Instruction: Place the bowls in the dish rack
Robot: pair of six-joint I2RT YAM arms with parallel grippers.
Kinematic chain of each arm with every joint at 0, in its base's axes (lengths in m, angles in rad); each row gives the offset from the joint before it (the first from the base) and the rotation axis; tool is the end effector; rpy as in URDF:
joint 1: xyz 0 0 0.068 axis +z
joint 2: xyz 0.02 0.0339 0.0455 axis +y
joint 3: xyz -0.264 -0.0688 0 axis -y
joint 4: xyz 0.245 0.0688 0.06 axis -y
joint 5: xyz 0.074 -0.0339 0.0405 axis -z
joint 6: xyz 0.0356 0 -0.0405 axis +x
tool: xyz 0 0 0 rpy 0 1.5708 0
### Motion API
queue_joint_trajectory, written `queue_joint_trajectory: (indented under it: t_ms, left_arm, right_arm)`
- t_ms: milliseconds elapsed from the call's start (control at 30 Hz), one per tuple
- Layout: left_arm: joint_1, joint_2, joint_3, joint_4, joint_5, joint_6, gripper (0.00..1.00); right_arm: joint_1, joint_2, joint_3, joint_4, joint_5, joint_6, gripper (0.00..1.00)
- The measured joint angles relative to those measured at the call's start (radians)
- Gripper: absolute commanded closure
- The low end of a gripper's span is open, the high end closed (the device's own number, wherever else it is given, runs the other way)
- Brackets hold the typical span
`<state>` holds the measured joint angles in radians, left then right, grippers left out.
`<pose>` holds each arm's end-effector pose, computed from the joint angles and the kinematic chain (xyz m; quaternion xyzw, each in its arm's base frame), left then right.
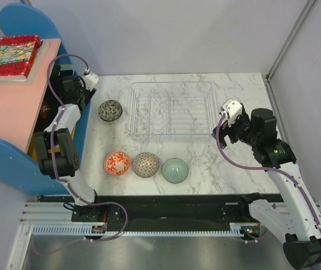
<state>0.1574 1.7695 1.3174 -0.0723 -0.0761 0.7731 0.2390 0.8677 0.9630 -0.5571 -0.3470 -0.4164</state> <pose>0.4080 0.0675 0.2644 0.2442 0.8307 0.2535 0.4314 0.1756 0.0553 0.3500 -0.3556 0.7636 0.1002 0.5296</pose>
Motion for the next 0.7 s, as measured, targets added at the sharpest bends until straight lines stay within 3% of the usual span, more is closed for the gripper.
queue_joint_trajectory:
  t_ms: [233,500,700]
  left_arm:
    - [0.0,-0.007,-0.033,0.07,-0.033,-0.005,0.33]
    - [-0.002,-0.111,-0.143,-0.042,0.18,0.029,0.32]
    - [-0.031,-0.117,-0.161,-0.104,0.263,0.08,0.32]
  right_arm:
    - [0.0,0.0,0.0,-0.001,-0.015,0.0,0.02]
    - [0.0,0.003,0.0,-0.003,-0.019,0.0,0.02]
    - [0.0,0.007,0.0,-0.004,-0.022,0.0,0.02]
